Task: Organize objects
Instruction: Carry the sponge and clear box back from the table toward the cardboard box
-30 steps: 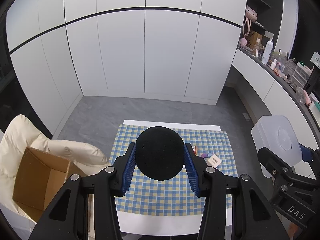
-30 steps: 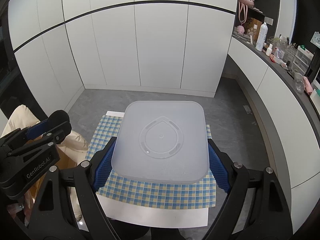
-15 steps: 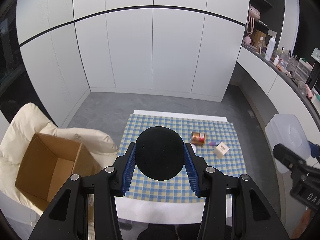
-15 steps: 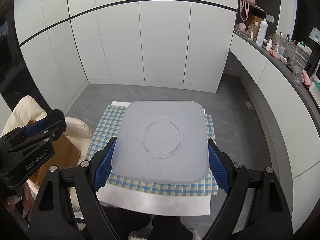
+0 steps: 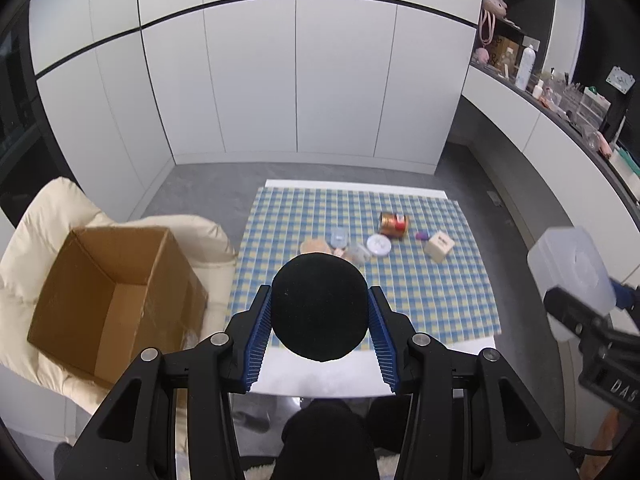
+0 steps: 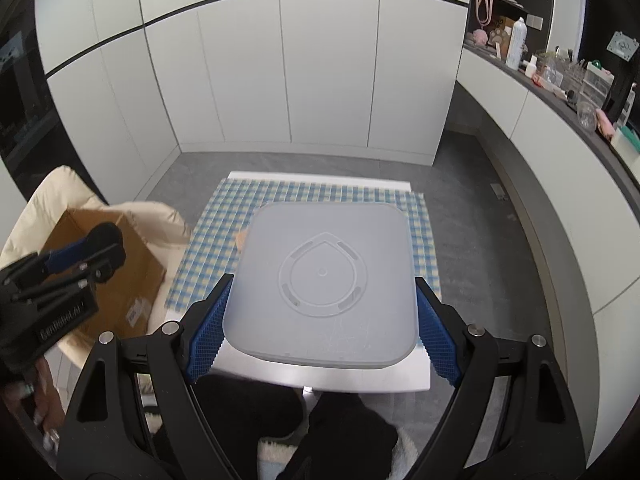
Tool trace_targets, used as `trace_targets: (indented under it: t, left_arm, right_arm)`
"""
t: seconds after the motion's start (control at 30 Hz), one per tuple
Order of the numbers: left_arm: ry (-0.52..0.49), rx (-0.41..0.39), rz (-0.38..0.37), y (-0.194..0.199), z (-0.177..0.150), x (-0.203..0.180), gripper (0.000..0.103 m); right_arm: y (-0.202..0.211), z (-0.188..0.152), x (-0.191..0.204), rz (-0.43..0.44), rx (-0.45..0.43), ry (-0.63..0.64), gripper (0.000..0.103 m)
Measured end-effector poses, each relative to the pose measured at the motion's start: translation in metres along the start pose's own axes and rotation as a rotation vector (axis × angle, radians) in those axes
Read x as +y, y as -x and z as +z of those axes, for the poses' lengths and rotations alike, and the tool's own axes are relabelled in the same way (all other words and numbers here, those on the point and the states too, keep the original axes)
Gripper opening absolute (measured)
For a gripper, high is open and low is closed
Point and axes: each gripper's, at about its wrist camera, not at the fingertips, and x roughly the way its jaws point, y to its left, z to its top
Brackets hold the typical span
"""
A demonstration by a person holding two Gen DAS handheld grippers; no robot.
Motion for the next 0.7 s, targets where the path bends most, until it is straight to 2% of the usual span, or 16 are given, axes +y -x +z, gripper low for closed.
trace_targets:
  t: [0.3, 0.5, 0.7]
  left_arm:
    - [-0.031, 0.006, 0.018, 0.014, -0.035, 0.003, 0.047]
    - [-0.034, 0.038, -0.003, 0.017, -0.061, 0.006, 0.047]
    - [-0.038, 0.048, -0.009, 0.02, -0.077, 0.01, 0.047]
  right_arm:
    - [0.004, -0.061, -0.007, 0.029, 0.069, -0.031, 0.086]
    - [0.008, -0.091, -0.004, -0.003, 0.101, -0.03, 0.086]
    - [0.011, -0.111, -0.005, 0.025, 0.13, -0.049, 0.086]
